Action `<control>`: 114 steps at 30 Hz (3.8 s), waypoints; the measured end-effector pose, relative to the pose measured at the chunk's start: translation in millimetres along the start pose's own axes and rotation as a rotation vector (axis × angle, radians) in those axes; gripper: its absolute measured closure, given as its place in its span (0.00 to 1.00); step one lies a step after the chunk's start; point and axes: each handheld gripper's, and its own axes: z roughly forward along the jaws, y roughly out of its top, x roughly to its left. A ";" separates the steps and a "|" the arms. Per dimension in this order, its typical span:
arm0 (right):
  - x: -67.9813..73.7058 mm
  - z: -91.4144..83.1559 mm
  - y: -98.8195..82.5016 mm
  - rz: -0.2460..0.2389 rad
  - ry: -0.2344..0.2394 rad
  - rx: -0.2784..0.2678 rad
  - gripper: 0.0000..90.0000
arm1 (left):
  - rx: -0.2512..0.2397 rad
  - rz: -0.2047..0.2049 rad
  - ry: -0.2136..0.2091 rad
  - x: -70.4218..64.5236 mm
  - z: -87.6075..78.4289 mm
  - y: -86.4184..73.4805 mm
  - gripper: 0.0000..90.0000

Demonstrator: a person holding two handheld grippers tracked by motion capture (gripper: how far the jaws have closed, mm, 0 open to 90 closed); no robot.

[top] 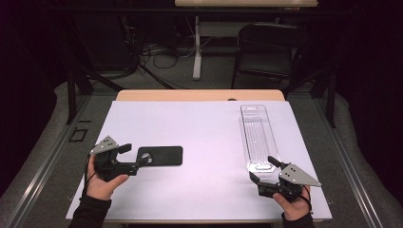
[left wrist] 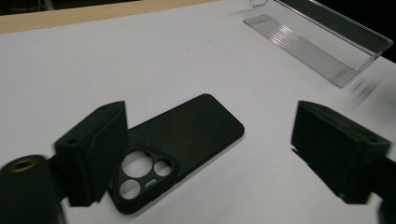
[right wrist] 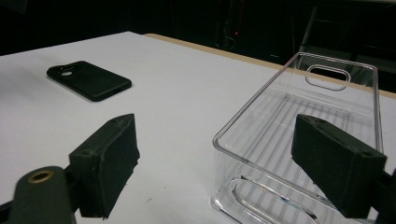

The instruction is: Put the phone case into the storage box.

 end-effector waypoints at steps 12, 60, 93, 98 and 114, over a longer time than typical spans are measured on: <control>0.0 0.2 -0.3 0.001 0.001 0.004 0.16 | 0.064 -0.063 0.066 17.3 8.9 35.6 0.38; -3.1 4.0 -5.2 0.005 0.028 0.018 0.16 | 0.466 -0.141 0.218 56.1 125.0 32.3 1.00; -1.4 5.3 -6.0 0.006 0.037 0.030 0.16 | 0.527 -0.144 0.196 65.4 102.1 4.1 1.00; -1.7 5.6 -6.4 0.009 0.039 0.035 0.16 | 0.522 -0.144 0.177 62.7 94.2 -1.7 1.00; -1.2 5.9 -6.3 0.008 0.040 0.031 0.16 | 0.532 -0.105 0.141 48.7 85.1 -9.5 1.00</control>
